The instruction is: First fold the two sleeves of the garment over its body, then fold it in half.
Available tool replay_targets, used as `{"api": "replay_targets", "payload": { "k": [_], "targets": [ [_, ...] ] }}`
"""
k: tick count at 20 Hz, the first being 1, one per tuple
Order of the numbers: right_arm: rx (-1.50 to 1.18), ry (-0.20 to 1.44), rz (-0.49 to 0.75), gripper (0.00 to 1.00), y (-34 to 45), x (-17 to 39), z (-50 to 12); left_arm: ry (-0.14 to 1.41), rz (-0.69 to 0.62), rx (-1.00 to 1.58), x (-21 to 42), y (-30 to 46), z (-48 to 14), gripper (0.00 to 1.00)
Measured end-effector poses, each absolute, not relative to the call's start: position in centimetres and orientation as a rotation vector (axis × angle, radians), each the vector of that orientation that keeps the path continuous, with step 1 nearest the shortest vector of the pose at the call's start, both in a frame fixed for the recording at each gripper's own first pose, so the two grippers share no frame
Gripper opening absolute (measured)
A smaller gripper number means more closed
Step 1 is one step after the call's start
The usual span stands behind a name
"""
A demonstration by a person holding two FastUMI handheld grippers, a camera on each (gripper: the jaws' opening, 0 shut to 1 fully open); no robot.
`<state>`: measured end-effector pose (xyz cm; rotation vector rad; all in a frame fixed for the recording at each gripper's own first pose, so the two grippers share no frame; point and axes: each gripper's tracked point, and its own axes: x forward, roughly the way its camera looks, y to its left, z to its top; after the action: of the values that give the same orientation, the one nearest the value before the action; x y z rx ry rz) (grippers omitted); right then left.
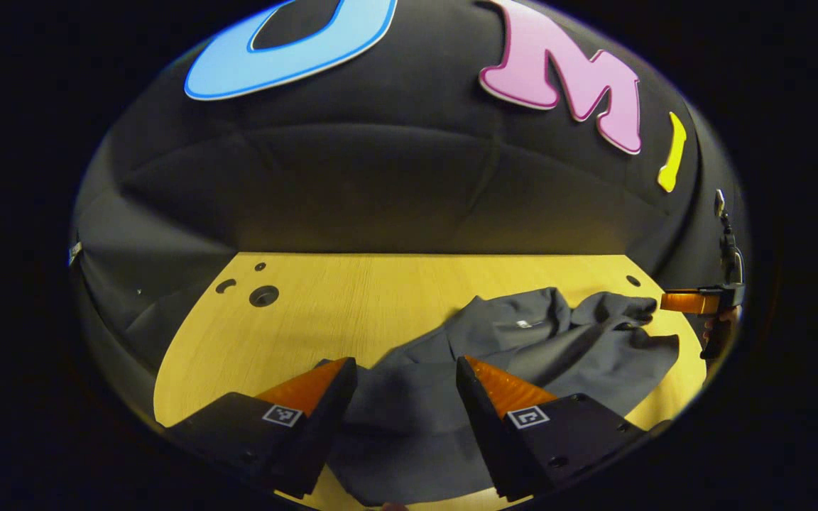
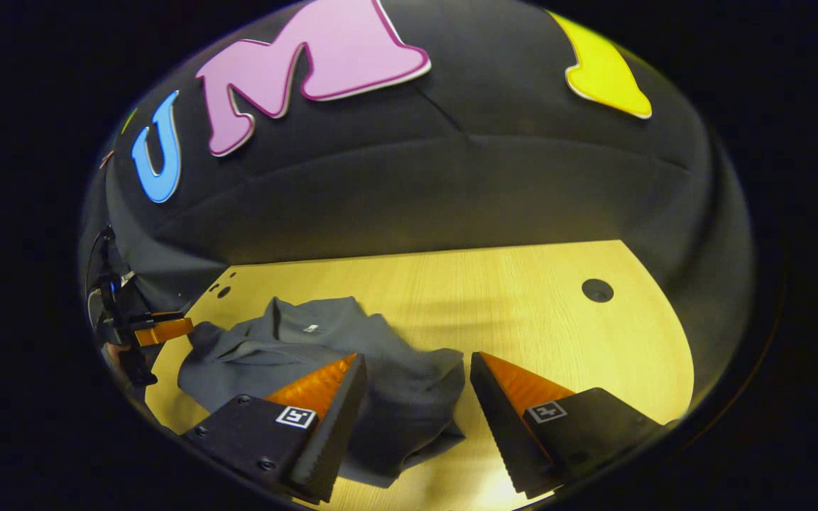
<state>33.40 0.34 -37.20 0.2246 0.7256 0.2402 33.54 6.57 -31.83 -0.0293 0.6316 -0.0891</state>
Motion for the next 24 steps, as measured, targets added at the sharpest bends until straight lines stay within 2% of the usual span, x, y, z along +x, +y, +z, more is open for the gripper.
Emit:
{"api": "replay_targets", "payload": {
  "k": [13,24],
  "targets": [
    [0.224,0.568,0.282,0.91,2.4,24.2,-26.1,0.488,-0.105,-0.035,21.2,3.4,-21.2,0.92],
    [0.203,0.571,0.343,0.91,3.8,15.9,-24.2,0.55,-0.088,-0.106,10.5,1.3,-22.2,0.95]
  ]
}}
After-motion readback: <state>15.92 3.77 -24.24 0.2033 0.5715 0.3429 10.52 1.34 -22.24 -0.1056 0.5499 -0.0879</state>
